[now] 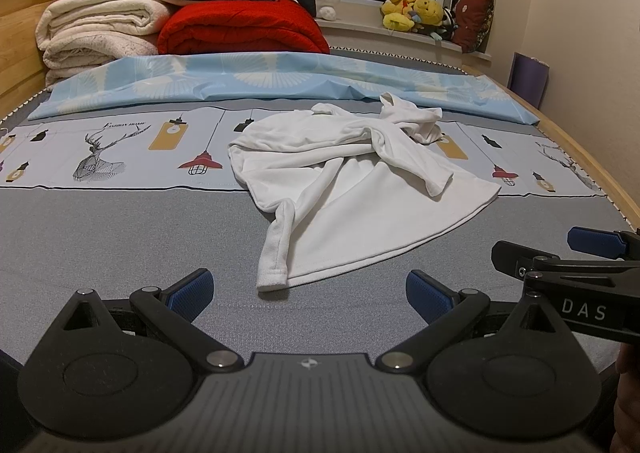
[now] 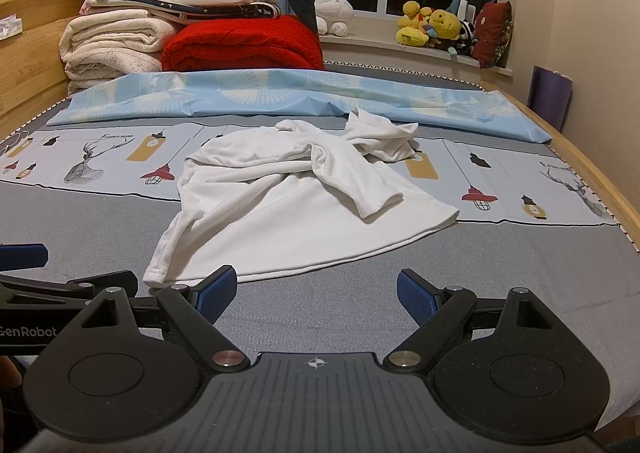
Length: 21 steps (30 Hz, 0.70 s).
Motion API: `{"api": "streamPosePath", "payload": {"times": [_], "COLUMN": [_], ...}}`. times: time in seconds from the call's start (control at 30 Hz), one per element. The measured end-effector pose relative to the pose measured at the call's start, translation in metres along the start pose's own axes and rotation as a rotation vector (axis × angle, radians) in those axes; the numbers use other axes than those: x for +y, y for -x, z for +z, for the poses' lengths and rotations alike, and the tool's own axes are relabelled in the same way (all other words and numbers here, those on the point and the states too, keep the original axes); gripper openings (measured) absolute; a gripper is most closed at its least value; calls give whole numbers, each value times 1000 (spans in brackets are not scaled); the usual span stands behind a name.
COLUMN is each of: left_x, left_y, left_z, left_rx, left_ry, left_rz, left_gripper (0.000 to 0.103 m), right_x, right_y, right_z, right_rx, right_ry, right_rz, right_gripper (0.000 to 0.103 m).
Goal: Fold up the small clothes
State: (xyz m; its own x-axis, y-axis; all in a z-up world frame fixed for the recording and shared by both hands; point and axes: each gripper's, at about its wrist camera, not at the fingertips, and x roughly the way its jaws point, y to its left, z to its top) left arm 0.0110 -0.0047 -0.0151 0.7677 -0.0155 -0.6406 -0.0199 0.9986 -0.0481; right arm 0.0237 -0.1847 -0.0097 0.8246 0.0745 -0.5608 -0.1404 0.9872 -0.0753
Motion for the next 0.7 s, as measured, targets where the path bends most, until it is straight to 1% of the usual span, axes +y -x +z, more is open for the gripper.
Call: {"api": "streamPosePath", "payload": {"times": [0.27,0.37,0.4,0.43,0.47,0.5,0.53,0.57,0.6,0.67,0.7], "left_x": [0,7,11,16,19,25,30,36,40,49,56], "left_y": [0,2,2,0,0,-2,-5,-8,-12,-24,-34], "left_z": [0,2,4,8,13,20,29,39,48,67,76], "left_rx": [-2,-16,-13,-5,0,9,20,27,27,25,32], "left_ry": [-5,1,4,-3,-18,-38,-57,-83,-117,-178,-190], "left_rz": [4,17,11,3,-4,-14,-32,-61,-87,-106,-121], "left_gripper": [102,102,100,90,82,64,51,43,29,27,27], "right_x": [-2,-15,-23,-32,-41,-53,-63,-77,-89,-117,-129], "right_y": [0,4,7,11,14,15,14,10,5,-16,-26], "right_z": [0,1,2,5,8,12,17,22,27,37,40], "right_rx": [-6,-36,-61,-95,-127,-155,-169,-180,-182,-161,-147], "right_ry": [-11,-71,-94,-117,-135,-155,-172,-192,-205,-232,-248], "right_rz": [6,0,-9,-20,-34,-49,-62,-78,-87,-101,-106], "right_gripper": [87,81,74,66,63,56,53,52,49,45,40]}}
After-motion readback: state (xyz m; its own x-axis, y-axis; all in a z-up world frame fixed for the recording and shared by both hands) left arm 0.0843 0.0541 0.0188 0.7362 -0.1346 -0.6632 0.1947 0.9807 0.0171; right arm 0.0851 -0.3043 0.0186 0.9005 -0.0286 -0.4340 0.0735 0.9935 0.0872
